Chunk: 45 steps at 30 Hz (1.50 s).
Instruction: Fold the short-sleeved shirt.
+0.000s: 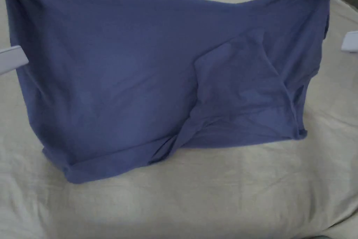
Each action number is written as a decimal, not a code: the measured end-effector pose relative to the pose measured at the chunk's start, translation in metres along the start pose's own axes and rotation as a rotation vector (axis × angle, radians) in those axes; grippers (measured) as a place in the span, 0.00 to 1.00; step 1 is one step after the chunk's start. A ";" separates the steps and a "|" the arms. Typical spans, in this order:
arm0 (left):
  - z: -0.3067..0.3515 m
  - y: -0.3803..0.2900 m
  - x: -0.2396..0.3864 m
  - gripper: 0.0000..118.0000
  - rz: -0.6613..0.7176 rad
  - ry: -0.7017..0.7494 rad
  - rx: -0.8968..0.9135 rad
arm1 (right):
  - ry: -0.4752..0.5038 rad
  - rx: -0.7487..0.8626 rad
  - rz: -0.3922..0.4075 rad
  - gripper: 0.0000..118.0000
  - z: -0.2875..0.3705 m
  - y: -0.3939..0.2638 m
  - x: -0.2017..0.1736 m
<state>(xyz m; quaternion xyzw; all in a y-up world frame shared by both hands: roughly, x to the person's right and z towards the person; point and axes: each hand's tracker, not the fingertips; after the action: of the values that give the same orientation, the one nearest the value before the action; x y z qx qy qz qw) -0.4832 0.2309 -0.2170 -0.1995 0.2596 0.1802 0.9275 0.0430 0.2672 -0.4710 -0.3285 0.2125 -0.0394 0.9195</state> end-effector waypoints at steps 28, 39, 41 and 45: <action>-0.091 0.224 0.178 0.00 -0.229 0.316 0.551 | -0.383 0.736 0.082 0.00 -0.001 0.263 -0.112; -0.102 0.197 0.163 0.00 -0.160 0.304 0.508 | -0.298 0.682 0.065 0.00 0.010 0.233 -0.111; -0.107 0.175 0.154 0.00 -0.183 0.303 0.468 | -0.281 0.608 0.049 0.00 -0.002 0.208 -0.102; -0.121 0.120 0.132 0.00 -0.212 0.298 0.339 | -0.261 0.473 0.014 0.00 -0.032 0.145 -0.084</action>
<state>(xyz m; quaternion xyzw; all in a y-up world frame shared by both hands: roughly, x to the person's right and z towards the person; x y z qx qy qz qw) -0.4794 0.3076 -0.4183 -0.0916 0.3977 0.0042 0.9129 -0.0559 0.3793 -0.5530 -0.1052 0.0793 -0.0391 0.9905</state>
